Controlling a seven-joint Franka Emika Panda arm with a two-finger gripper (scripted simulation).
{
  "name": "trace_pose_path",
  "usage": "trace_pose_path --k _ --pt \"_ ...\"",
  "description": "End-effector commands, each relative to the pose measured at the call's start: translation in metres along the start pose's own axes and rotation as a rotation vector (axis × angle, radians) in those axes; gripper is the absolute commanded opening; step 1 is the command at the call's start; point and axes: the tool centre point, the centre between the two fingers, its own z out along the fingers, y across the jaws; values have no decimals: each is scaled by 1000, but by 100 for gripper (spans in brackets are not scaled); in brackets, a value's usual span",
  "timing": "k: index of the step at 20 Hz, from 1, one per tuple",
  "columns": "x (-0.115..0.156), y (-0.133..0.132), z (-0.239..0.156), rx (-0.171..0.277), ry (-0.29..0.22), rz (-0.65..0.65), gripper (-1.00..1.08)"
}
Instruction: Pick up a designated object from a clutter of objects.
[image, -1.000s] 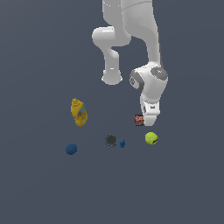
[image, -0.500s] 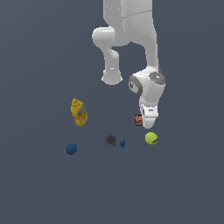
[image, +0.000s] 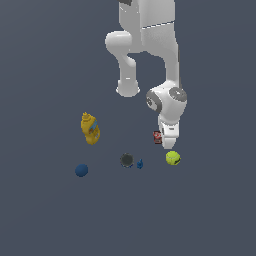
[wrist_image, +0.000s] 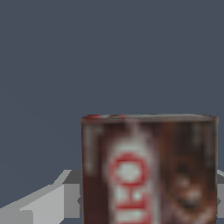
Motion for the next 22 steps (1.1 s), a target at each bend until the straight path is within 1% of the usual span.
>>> trace_pose_path --k 1,13,18,22 --pt "0 0 1 1 0 0 -100" --pt "-1 1 -4 -1 0 0 -100" --pt "-5 5 -20 -1 0 0 -100" --pt "-10 10 -42 -1 0 -1 -100"
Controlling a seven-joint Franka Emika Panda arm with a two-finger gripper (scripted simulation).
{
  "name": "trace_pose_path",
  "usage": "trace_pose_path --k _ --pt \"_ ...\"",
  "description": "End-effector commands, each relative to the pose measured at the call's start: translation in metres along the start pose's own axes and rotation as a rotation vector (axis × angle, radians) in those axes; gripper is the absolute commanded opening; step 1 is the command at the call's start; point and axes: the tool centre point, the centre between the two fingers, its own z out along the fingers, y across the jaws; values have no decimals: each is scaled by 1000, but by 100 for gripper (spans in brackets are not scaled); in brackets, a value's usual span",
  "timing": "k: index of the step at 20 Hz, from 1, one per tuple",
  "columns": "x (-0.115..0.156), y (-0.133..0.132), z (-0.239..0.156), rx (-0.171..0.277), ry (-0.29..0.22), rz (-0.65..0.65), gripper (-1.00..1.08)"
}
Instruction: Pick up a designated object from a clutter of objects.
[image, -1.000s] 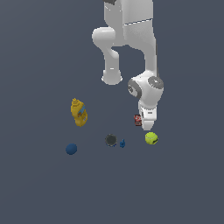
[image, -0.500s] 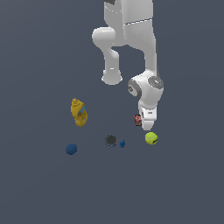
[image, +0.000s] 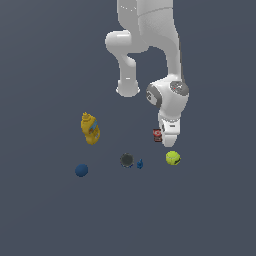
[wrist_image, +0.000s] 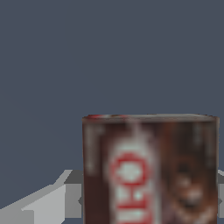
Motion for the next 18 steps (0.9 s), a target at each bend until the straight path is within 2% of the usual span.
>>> trace_pose_path --k 1,18 --pt "-3 4 -16 0 0 0 -100" --pt "-36 41 -173 2 6 -3 -100"
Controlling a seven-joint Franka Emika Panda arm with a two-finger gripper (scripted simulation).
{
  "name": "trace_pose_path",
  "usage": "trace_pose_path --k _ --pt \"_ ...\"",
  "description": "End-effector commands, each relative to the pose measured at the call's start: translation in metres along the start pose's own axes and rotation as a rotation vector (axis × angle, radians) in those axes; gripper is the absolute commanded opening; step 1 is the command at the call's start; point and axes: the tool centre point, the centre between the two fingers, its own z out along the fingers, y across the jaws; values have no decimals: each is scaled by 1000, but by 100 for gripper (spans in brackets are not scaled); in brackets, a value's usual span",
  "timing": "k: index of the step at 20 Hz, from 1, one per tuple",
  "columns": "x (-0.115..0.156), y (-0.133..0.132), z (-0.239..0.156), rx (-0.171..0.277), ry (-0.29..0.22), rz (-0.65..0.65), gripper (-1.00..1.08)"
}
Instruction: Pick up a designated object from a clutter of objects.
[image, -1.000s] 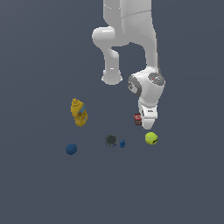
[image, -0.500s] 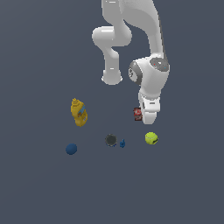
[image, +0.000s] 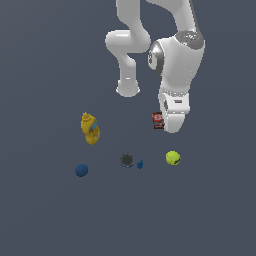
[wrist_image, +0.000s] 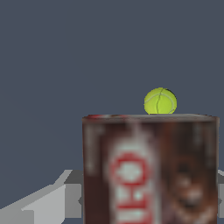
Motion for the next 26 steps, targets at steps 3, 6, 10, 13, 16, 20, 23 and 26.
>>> trace_pose_path --k 3,6,10,13,16,20,23,26 --pt "-9 10 -44 1 1 -1 -100" --pt "-15 17 -73 1 1 -1 -100" --pt "-24 28 -112 1 0 1 -100" --pt "-30 36 -141 1 -1 1 -100" --pt "-36 43 -165 0 -2 2 -100" --pt "-41 51 -189 0 -3 3 -100" --pt "-44 55 -203 0 -3 3 -100" --pt "-46 59 -213 0 -4 4 -100"
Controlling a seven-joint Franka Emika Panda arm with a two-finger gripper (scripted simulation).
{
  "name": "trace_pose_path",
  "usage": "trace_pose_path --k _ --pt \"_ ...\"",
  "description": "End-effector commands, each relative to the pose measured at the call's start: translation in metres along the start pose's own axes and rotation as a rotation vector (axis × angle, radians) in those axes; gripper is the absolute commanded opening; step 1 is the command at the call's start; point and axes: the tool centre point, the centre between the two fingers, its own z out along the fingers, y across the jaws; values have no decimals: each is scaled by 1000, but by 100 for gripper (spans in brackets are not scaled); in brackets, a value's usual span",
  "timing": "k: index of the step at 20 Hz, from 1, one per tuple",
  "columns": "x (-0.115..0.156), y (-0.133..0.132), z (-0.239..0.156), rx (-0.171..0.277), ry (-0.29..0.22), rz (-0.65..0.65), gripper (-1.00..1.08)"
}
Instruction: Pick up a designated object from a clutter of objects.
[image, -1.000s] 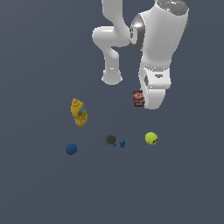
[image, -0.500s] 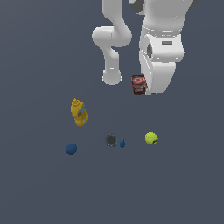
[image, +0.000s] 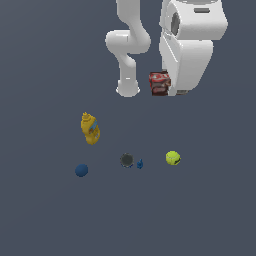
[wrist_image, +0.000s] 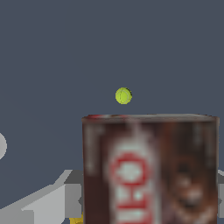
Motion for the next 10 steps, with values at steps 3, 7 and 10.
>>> trace_pose_path --k 3,7,10 --pt "-2 4 -11 1 0 0 -100" --pt "-3 5 -14 1 0 0 -100" --pt "-2 5 -13 1 0 0 -100"
